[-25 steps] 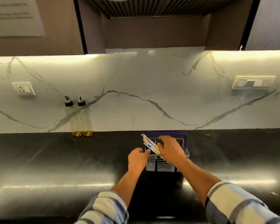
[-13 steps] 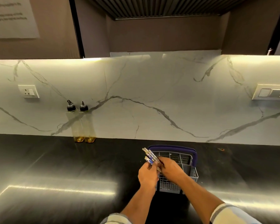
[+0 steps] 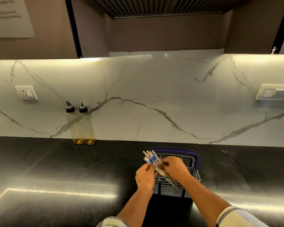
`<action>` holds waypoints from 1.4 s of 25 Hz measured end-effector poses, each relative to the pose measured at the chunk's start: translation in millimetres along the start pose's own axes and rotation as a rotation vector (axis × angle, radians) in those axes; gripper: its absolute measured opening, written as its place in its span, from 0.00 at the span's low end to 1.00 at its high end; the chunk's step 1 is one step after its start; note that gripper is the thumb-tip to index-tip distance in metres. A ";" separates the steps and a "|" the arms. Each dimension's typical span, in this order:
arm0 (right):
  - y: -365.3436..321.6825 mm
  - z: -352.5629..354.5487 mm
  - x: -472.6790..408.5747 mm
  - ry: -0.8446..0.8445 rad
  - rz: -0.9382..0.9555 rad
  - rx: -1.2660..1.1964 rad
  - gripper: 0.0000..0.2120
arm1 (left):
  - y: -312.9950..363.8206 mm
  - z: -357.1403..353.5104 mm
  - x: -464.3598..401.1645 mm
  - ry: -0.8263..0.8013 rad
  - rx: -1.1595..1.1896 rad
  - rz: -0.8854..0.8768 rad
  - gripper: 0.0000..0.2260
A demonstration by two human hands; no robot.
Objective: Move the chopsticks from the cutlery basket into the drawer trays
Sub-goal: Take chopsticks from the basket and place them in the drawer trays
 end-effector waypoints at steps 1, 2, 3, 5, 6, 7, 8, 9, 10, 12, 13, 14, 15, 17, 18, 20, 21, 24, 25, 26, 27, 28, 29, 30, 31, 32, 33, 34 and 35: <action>0.6 1.5 1.2 0.018 -0.016 -0.016 0.07 | 2.5 0.8 -0.3 -0.003 -0.017 -0.017 0.04; 0.5 3.4 2.7 0.033 -0.026 -0.032 0.07 | 5.8 1.1 -0.9 -0.009 -0.028 -0.038 0.04; 0.3 5.2 3.8 0.042 -0.033 -0.048 0.07 | 9.4 1.1 -1.8 -0.016 -0.038 -0.063 0.04; -2.2 11.0 6.5 0.057 -0.034 -0.088 0.07 | 20.2 5.2 -2.5 -0.018 -0.068 -0.121 0.04; -4.1 15.0 8.5 0.066 -0.037 -0.111 0.06 | 26.6 9.4 -2.5 -0.008 -0.083 -0.149 0.05; -6.3 19.8 11.1 0.074 -0.043 -0.138 0.06 | 33.1 14.6 -2.7 0.009 -0.092 -0.174 0.06; -8.6 24.7 13.7 0.084 -0.050 -0.167 0.06 | 40.0 21.0 -3.0 0.029 -0.090 -0.196 0.07; -11.2 29.7 16.6 0.096 -0.053 -0.199 0.06 | 47.8 28.0 -3.1 0.047 -0.081 -0.211 0.07; -14.9 35.9 19.8 0.112 -0.049 -0.232 0.06 | 57.3 35.1 -3.4 0.058 -0.067 -0.226 0.08; -24.0 50.0 26.8 0.147 -0.029 -0.288 0.05 | 79.0 49.0 -5.7 0.061 -0.038 -0.251 0.08; -29.4 57.6 30.0 0.159 -0.019 -0.314 0.05 | 92.1 56.3 -7.6 0.054 -0.028 -0.268 0.07; -35.2 65.5 33.5 0.162 -0.012 -0.349 0.05 | 107.9 63.5 -9.0 0.035 -0.024 -0.296 0.07; -41.7 74.4 37.1 0.162 -0.004 -0.395 0.05 | 126.8 70.4 -10.0 0.005 -0.023 -0.334 0.06; -56.2 94.1 43.4 0.152 0.016 -0.497 0.03 | 169.5 82.1 -9.6 -0.076 -0.015 -0.425 0.05; -63.8 103.8 46.8 0.129 0.028 -0.564 0.02 | 190.6 87.5 -9.1 -0.121 -0.020 -0.469 0.04; -80.5 121.5 57.2 0.030 0.069 -0.724 0.04 | 229.3 96.6 -4.3 -0.223 -0.057 -0.540 0.03; -87.7 128.4 63.0 -0.031 0.090 -0.783 0.06 | 243.6 99.7 -1.3 -0.274 -0.076 -0.561 0.02; -102.9 142.3 85.5 -0.132 0.136 -0.826 0.09 | 268.3 108.2 13.2 -0.379 -0.081 -0.572 0.03; -105.4 142.6 93.8 -0.145 0.135 -0.826 0.09 | 268.6 110.1 18.6 -0.400 -0.080 -0.563 0.04; -105.1 140.0 100.3 -0.159 0.119 -0.833 0.09 | 264.3 111.6 22.9 -0.419 -0.080 -0.544 0.04; -102.3 132.8 109.0 -0.180 0.090 -0.847 0.09 | 253.1 113.7 26.0 -0.439 -0.082 -0.513 0.05; -95.9 121.9 117.6 -0.201 0.054 -0.858 0.08 | 236.7 116.4 30.1 -0.462 -0.084 -0.476 0.05; -87.0 107.8 125.9 -0.218 0.017 -0.860 0.08 | 216.8 119.0 34.1 -0.491 -0.083 -0.437 0.06; -72.9 86.3 135.3 -0.233 -0.029 -0.852 0.09 | 188.8 123.3 40.1 -0.519 -0.086 -0.384 0.07; -55.3 60.2 145.4 -0.251 -0.081 -0.841 0.09 | 157.3 128.6 47.4 -0.540 -0.098 -0.329 0.07; -34.9 29.7 157.0 -0.275 -0.136 -0.836 0.09 | 122.7 135.2 56.5 -0.556 -0.120 -0.274 0.08; -12.4 -4.3 172.8 -0.306 -0.200 -0.835 0.08 | 84.7 142.6 68.3 -0.572 -0.143 -0.219 0.08; 10.2 -38.8 188.8 -0.334 -0.262 -0.832 0.07 | 45.9 149.4 80.1 -0.589 -0.160 -0.161 0.08; 30.7 -70.5 205.5 -0.351 -0.319 -0.823 0.07 | 7.2 156.2 91.5 -0.606 -0.169 -0.100 0.08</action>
Point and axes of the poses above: each hand's wrist, its own x-axis away from the middle knuckle, its own z-axis out of the back of the hand, y = z × x, the point moved 8 cm from there along -x, towards the middle knuckle, and after that the axes turned 15 degrees about -z, right-handed, at the moved point
